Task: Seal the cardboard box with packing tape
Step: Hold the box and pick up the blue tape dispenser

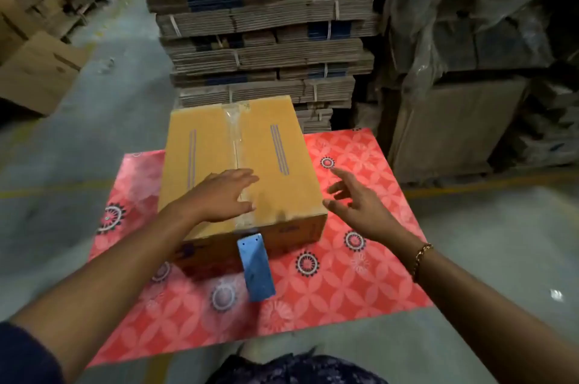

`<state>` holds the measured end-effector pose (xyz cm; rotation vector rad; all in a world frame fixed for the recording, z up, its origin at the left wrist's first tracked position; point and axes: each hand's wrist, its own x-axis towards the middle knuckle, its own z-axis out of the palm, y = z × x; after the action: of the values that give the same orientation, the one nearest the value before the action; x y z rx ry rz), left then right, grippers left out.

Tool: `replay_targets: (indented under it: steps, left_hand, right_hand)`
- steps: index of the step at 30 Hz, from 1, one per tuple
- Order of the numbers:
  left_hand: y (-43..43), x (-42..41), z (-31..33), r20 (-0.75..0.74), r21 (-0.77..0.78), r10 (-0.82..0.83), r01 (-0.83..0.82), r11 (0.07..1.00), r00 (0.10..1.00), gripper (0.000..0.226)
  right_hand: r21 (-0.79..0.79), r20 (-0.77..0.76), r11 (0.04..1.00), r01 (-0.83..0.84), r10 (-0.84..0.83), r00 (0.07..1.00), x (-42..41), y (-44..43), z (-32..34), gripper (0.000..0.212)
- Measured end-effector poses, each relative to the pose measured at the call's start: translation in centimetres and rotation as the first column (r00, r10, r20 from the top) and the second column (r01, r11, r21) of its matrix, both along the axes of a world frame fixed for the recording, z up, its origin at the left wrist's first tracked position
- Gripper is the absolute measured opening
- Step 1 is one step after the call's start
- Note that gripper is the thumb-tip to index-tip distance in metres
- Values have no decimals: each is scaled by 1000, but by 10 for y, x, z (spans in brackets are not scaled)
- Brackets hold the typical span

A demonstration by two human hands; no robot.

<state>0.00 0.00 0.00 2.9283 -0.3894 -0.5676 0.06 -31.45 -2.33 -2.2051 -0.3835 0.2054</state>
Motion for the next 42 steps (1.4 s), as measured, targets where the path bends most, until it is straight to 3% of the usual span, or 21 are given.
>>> replay_targets:
  steps: [5, 9, 13, 19, 24, 28, 32, 38, 42]
  left_hand:
    - [28, -21, -43, 0, 43, -201, 201, 979, 980, 101]
    - [47, -28, -78, 53, 166, -378, 365, 916, 924, 127]
    - [52, -31, -101, 173, 168, -445, 419, 892, 879, 119]
    - [55, -35, -110, 271, 122, -405, 386, 914, 873, 101]
    - [55, -36, -114, 336, 123, -400, 381, 916, 853, 91]
    - [56, -33, -116, 321, 55, -396, 401, 915, 860, 99]
    - [58, -30, -117, 286, 43, -404, 410, 911, 869, 105]
    - [54, -32, -125, 405, 47, -346, 359, 932, 846, 68]
    - [54, -32, -127, 420, 52, -352, 365, 930, 836, 62]
  right_hand:
    - [-67, -132, 996, -53, 44, 990, -54, 50, -42, 65]
    - [-131, -249, 991, -41, 8, 969, -92, 89, -79, 84]
    - [-203, -311, 979, 18, -82, 947, -125, 134, -115, 106]
    - [-247, -255, 943, 221, -283, 924, -125, 179, -133, 113]
    - [-192, -237, 949, 248, -290, 927, -132, 177, -131, 99]
    - [-181, -238, 943, 281, -319, 917, -155, 174, -129, 76]
    - [-196, -237, 930, 311, -352, 905, -165, 182, -125, 71]
    - [-319, -167, 883, 346, -411, 896, -165, 186, -118, 66]
    - [-340, -156, 869, 358, -428, 890, -171, 186, -112, 62]
